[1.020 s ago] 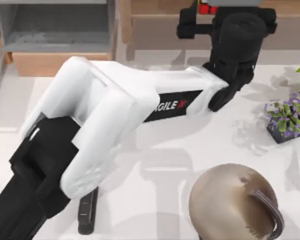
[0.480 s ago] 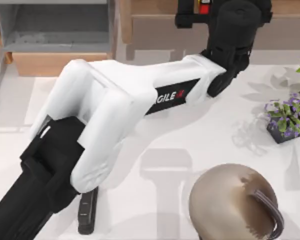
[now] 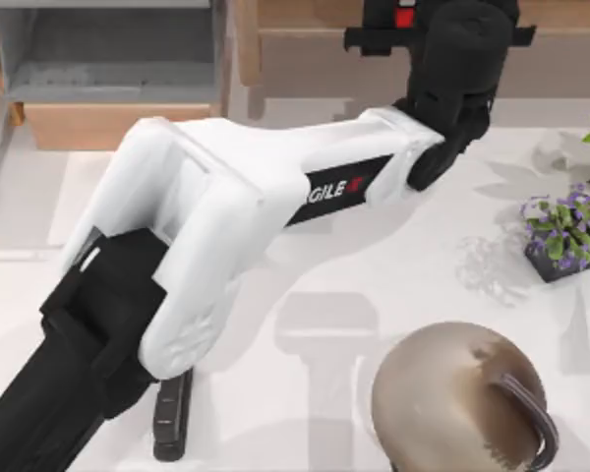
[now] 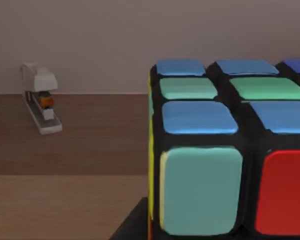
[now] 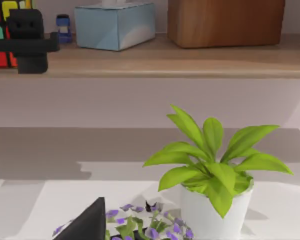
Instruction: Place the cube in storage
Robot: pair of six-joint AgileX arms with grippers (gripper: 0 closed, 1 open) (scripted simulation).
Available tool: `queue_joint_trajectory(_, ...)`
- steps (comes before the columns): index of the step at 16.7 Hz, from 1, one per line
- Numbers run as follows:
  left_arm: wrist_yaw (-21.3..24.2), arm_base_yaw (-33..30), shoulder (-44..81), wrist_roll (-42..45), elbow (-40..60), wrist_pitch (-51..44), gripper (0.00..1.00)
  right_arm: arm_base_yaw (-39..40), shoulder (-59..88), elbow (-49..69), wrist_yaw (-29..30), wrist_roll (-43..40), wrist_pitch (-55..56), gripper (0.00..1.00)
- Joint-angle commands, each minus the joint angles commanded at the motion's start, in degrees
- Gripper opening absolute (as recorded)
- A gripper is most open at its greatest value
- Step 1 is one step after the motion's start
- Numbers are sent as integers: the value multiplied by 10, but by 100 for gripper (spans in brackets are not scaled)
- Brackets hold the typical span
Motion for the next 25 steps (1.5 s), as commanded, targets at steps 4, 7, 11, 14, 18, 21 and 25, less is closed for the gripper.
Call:
queue_joint_trajectory(4, 0, 0, 0, 0, 0, 0, 17, 0, 0, 0, 0, 0, 0, 100)
queue_joint_trajectory(7, 0, 0, 0, 0, 0, 0, 0, 0, 0, 0, 0, 0, 0, 100)
queue_joint_trajectory(11, 0, 0, 0, 0, 0, 0, 0, 0, 0, 0, 0, 0, 0, 100)
queue_joint_trajectory(14, 0, 0, 0, 0, 0, 0, 0, 0, 0, 0, 0, 0, 0, 100)
queue_joint_trajectory(18, -5, -7, -19, 1, -20, 2, 0, 0, 0, 0, 0, 0, 0, 100)
queue_joint_trajectory(21, -13, -15, -50, 2, -55, 5, 0, 0, 0, 0, 0, 0, 0, 100)
queue_joint_trajectory(25, -14, -13, -55, 3, -59, 6, 0, 0, 0, 0, 0, 0, 0, 100)
